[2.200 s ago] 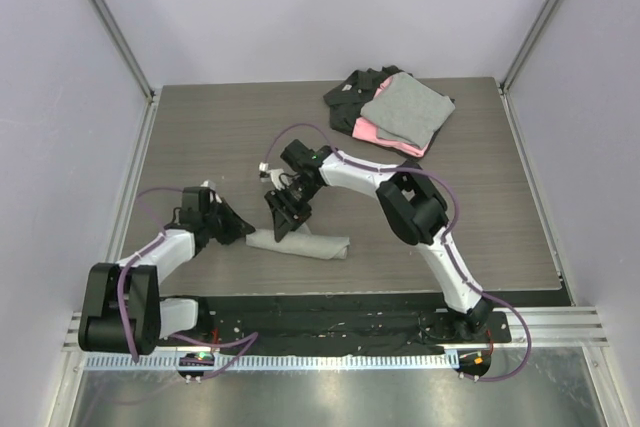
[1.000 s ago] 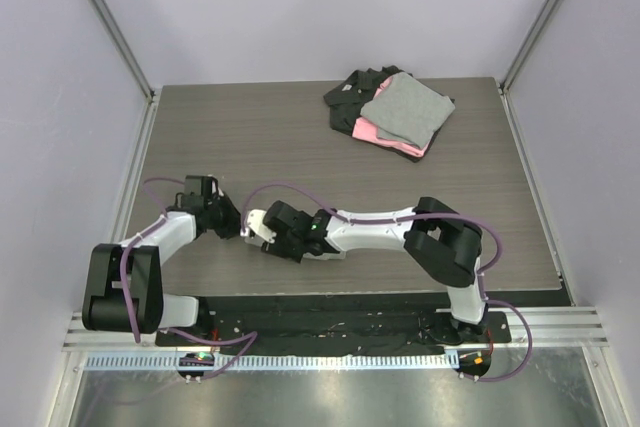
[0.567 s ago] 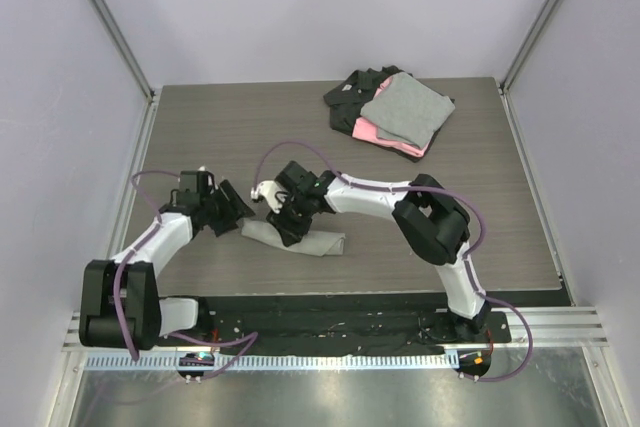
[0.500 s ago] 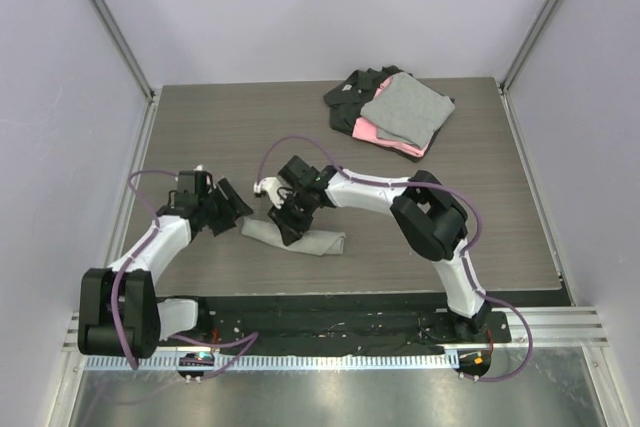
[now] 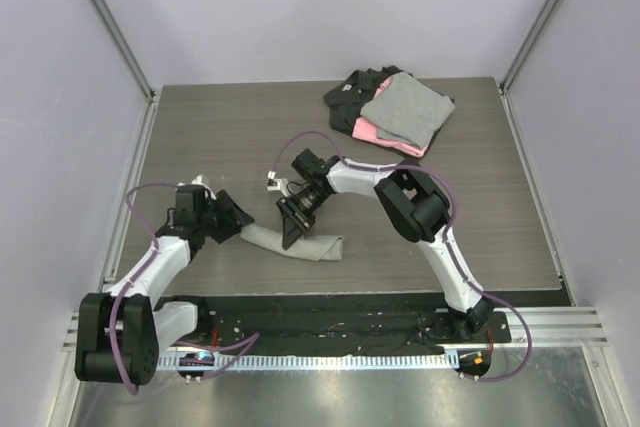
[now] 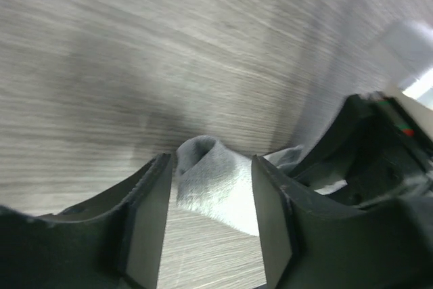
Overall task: Fold the napkin, place the utensils inside, and roll it up
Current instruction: Roll the napkin with the utensil
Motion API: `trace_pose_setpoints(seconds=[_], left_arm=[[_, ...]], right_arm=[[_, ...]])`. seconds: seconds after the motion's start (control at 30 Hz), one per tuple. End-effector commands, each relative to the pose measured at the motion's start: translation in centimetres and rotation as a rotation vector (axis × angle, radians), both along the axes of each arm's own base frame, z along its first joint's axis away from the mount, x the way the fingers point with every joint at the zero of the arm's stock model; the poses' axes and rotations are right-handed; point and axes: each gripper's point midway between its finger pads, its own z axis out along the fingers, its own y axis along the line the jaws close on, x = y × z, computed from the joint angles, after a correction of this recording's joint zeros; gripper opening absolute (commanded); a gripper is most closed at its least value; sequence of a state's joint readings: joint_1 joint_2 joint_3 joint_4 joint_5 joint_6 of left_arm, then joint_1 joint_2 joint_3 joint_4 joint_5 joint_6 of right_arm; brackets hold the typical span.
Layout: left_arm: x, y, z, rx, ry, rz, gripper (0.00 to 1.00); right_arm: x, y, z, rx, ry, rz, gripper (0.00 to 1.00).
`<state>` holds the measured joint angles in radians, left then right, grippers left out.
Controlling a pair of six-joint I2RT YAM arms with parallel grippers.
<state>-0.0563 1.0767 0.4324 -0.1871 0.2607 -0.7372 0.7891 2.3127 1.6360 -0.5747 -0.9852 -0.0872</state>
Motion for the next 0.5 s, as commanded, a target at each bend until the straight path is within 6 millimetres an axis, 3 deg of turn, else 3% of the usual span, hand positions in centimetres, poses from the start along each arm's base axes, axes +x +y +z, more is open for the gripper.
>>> trace_pose_setpoints(seconds=[0.0,0.3,0.47], left_arm=[[1.3,-1.2,0.9,-0.072,-0.068,-0.036,0.51],[0.4,-2.2,-0.9,-0.133,-0.027,-0.061,0.34],[0.3,-2.3,-1.5,-0.141,-0.004,-0.062,0.08]], right_arm=[[-2.3,-2.5,-4.7,-0.165,0.149,-0.005,0.33],[-0.6,-2.2,-4.8,-0.173,0.132,-0.045,0.34],[1.4,-1.5,-2.7,-0.165,0.042,-0.088,0.46]])
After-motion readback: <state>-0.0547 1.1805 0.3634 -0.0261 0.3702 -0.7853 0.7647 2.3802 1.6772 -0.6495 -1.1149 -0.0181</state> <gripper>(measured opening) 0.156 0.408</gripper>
